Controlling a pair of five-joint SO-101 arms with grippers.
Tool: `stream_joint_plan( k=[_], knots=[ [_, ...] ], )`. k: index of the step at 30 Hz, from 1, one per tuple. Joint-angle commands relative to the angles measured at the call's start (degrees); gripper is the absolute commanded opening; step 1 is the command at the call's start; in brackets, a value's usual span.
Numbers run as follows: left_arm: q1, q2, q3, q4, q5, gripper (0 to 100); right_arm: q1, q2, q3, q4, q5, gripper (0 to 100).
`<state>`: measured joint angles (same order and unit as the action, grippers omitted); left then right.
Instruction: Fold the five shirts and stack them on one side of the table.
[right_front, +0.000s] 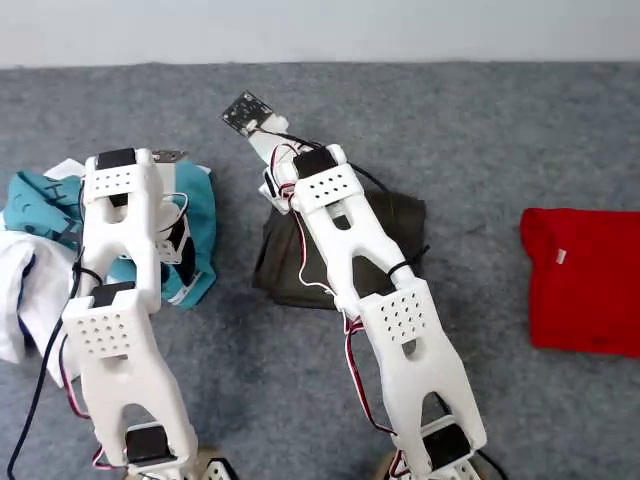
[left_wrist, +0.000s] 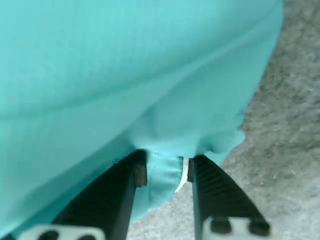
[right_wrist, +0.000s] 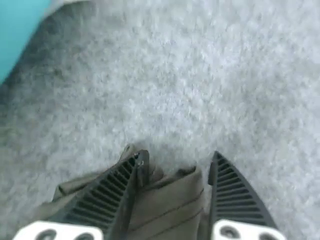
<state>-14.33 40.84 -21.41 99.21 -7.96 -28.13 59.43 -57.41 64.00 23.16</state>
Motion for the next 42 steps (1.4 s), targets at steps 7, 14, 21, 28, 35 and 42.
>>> stream_joint_plan(
  k=[7,14,21,28,35,42],
  knots=[
    [0.1,-0.3,-0.6,0.4,-0.6,15,0.0,2.0,-11.9,3.8,0.1,1.1],
    [0.3,-0.3,-0.6,0.4,-0.6,15,-1.6,2.3,-18.5,6.2,3.1,1.2],
    [0.3,-0.3,-0.5,0.4,-0.6,15,0.0,2.4,-14.8,5.8,0.4,16.9],
    [0.3,-0.3,-0.5,0.4,-0.6,15,0.4,4.9,-9.6,2.2,-0.4,15.6],
    [0.2,-0.3,-0.5,0.4,-0.7,15,0.9,7.5,-12.0,2.0,3.6,2.4],
    [0.2,-0.3,-0.5,0.4,-0.7,15,0.6,7.3,-15.7,2.1,4.2,1.7]
  ],
)
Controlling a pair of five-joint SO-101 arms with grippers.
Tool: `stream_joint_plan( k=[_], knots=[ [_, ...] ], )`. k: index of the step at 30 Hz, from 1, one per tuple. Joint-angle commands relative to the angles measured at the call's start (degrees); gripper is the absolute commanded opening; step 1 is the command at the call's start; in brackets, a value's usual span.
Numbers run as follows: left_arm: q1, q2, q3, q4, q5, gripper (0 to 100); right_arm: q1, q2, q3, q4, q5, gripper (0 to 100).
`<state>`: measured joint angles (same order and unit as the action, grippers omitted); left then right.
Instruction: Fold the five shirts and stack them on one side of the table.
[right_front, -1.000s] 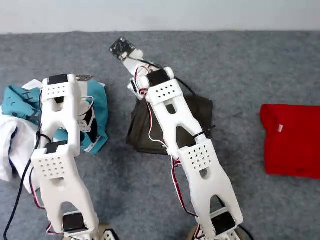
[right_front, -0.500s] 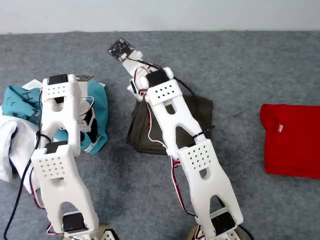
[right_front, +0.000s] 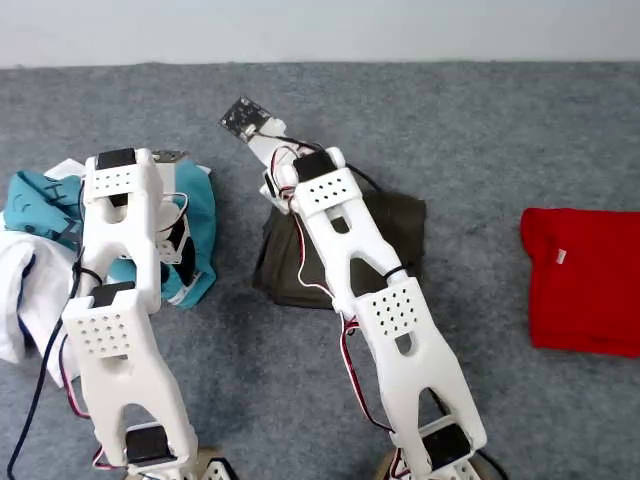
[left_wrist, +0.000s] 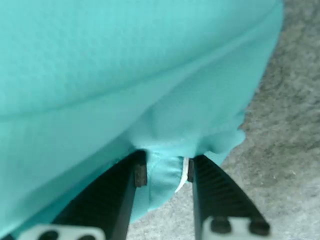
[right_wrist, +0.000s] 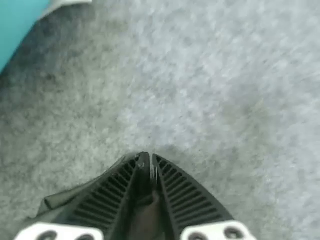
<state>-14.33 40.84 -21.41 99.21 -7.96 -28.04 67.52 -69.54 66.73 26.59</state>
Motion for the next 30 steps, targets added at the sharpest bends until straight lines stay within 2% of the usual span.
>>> stream_joint_plan(
  k=[1,8,11,15,17,20,26,30],
  knots=[
    [0.3,-0.3,-0.5,0.4,-0.7,15,0.3,-1.0,-4.3,-0.7,0.8,1.7],
    [0.3,-0.3,-0.5,0.4,-0.7,15,-3.6,-0.6,-8.8,2.7,1.1,1.8],
    [0.2,-0.3,-0.5,0.4,-0.7,15,-3.1,-0.6,-8.9,4.3,0.8,3.6],
    [-0.1,-0.3,-0.4,0.4,-0.7,15,1.7,-2.3,-10.6,13.9,0.7,14.4],
    [0.0,-0.3,-0.4,0.4,-0.7,15,4.2,-4.4,-13.6,23.6,0.7,18.8],
    [0.0,-0.3,-0.4,0.4,-0.7,15,7.9,-6.7,-18.3,37.0,0.6,19.4],
    [0.0,-0.3,-0.4,0.6,-0.6,15,18.5,-10.3,-5.1,36.4,-6.8,19.5],
    [0.3,-0.3,-0.4,0.6,-0.6,15,19.7,-13.8,3.9,36.2,-8.3,19.7]
  ],
)
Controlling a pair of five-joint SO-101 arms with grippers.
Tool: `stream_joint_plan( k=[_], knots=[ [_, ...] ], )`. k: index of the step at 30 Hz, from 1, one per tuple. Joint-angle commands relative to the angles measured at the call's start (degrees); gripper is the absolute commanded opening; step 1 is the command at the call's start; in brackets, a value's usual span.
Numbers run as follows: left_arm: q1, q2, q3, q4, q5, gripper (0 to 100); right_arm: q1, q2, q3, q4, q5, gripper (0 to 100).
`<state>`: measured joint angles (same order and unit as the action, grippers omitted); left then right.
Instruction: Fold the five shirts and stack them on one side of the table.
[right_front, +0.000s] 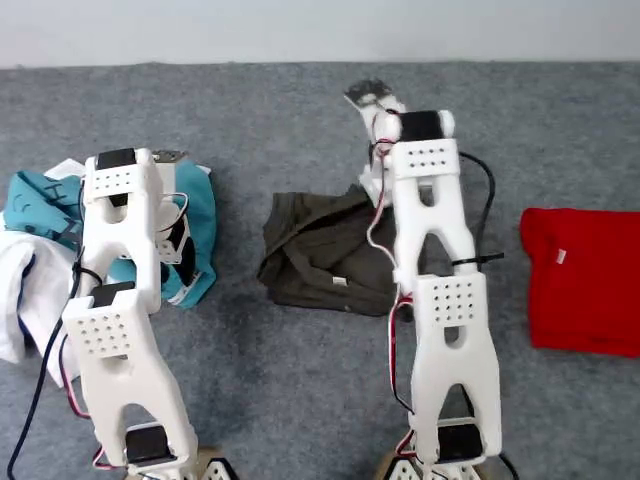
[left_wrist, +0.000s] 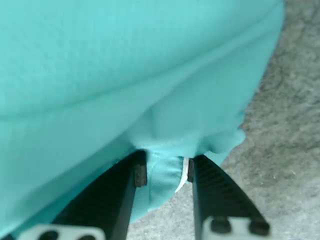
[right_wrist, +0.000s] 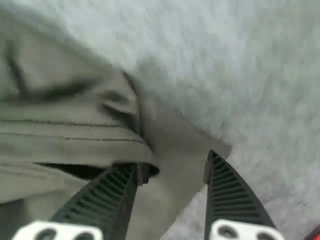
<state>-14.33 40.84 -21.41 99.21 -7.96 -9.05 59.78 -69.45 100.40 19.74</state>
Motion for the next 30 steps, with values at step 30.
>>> stream_joint_plan(
  k=[30],
  knots=[
    [0.3,-0.3,-0.4,0.5,-0.6,15,-13.2,-6.0,4.5,-8.5,-1.4,16.8]
  ],
)
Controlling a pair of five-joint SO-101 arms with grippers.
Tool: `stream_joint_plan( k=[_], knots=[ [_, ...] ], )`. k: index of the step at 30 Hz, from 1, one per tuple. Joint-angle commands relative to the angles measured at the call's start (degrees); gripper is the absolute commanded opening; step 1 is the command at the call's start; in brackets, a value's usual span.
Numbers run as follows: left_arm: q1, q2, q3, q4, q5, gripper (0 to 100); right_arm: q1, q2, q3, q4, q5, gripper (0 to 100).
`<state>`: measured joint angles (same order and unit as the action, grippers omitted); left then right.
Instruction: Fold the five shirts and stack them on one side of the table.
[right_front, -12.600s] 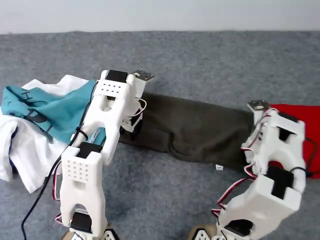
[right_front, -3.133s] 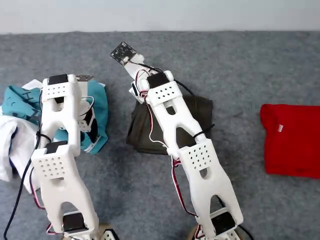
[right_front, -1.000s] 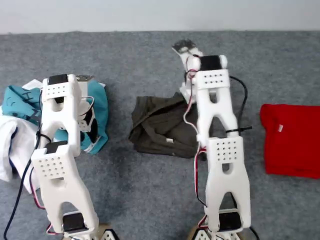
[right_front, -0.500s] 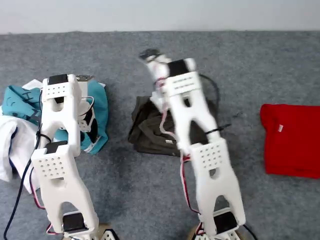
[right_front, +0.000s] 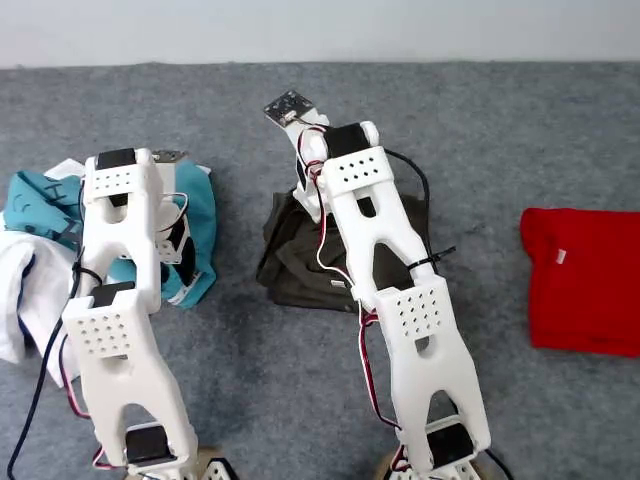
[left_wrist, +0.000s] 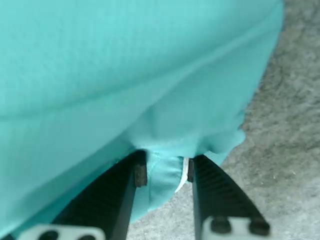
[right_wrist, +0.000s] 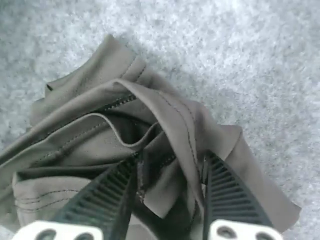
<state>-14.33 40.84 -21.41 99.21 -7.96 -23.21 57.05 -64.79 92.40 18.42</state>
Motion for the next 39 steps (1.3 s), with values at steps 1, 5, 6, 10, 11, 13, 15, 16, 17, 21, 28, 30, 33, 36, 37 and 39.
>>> stream_joint_plan(
  k=[1,5,6,10,11,13,15,16,17,21,28,30,33,36,37,39],
  knots=[
    [0.3,-0.3,-0.4,0.5,-0.6,15,1.3,-2.8,0.0,-0.5,0.0,16.3],
    [0.3,-0.3,-0.4,0.4,-0.6,15,2.4,1.0,0.3,-2.3,5.1,10.8],
    [0.3,-0.3,-0.4,0.4,-0.6,15,2.4,1.5,0.3,-3.1,5.9,8.4],
    [0.3,-0.3,-0.4,0.4,-0.6,15,1.0,1.5,-3.9,-4.3,6.1,0.7],
    [0.3,-0.3,-0.4,0.4,-0.6,15,0.4,1.2,-5.7,-4.1,6.2,1.3],
    [0.3,-0.3,-0.4,0.4,-0.6,15,-0.7,1.2,-10.0,-3.6,6.2,1.3],
    [0.3,-0.3,-0.4,0.4,-0.6,15,-1.9,1.6,-13.5,-3.9,6.2,1.3],
    [0.3,-0.3,-0.4,0.4,-0.6,15,-2.6,2.2,-15.0,-4.1,6.3,1.3],
    [0.3,-0.3,-0.4,0.4,-0.6,15,-3.4,2.8,-16.3,-4.8,6.3,1.3],
    [0.3,-0.3,-0.4,0.4,-0.6,15,-6.5,6.1,-19.5,-9.4,6.3,1.7],
    [0.3,-0.3,-0.4,0.5,-0.6,15,-7.1,14.7,-20.1,-18.0,6.1,9.5],
    [0.3,-0.3,-0.4,0.5,-0.6,15,-6.8,15.3,-20.1,-17.6,6.2,18.8],
    [0.3,-0.3,-0.3,0.6,-0.6,15,-6.7,13.0,-22.8,-11.2,6.3,26.2],
    [0.3,-0.3,-0.3,0.6,-0.6,15,-7.9,7.8,-31.1,0.2,6.3,26.8],
    [0.3,-0.3,-0.3,0.6,-0.6,15,-8.4,5.2,-32.4,3.2,6.3,26.9],
    [0.3,-0.3,-0.3,0.6,-0.6,15,-8.7,-0.7,-30.9,7.7,6.0,27.0]
  ],
)
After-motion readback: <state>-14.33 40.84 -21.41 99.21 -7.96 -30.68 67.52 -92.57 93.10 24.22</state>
